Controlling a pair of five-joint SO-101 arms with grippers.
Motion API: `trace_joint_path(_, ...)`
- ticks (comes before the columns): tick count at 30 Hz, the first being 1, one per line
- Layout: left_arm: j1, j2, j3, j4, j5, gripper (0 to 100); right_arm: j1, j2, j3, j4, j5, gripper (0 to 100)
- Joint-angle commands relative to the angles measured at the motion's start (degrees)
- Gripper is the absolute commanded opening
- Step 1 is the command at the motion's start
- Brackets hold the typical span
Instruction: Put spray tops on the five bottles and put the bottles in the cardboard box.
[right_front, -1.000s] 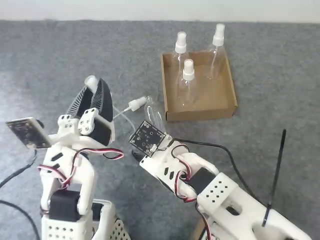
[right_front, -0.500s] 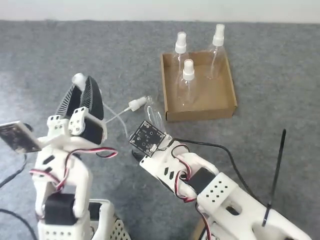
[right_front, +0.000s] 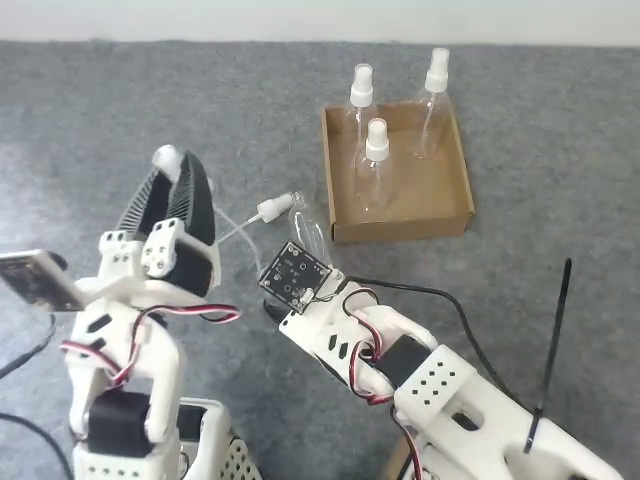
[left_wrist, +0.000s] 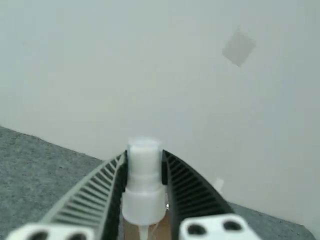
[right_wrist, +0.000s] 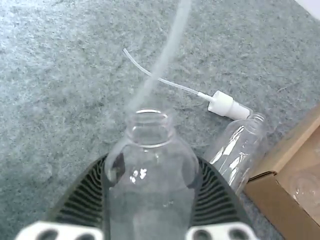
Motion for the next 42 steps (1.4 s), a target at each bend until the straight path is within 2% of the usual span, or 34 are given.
trace_joint_path(1,0.4,-0.3,1.3,-2.8,-0.4,1,-0.2,-0.2,-0.4,-0.9,-0.5,0.6)
trace_joint_path(13,0.4,0.1,-1.7,-1.8,-0.7,1,-0.3,-0.3,-0.4,-0.8,-0.6,0.6)
trace_joint_path(16,0.4,0.1,-2.9,-2.0,-2.6,1,-0.3,-0.2,-0.4,-0.8,-0.6,0.6)
trace_joint_path(42,0.4,0.2,0.9,-6.2,-3.0,1,-0.4,-0.4,0.6,-1.4,-0.5,0.6)
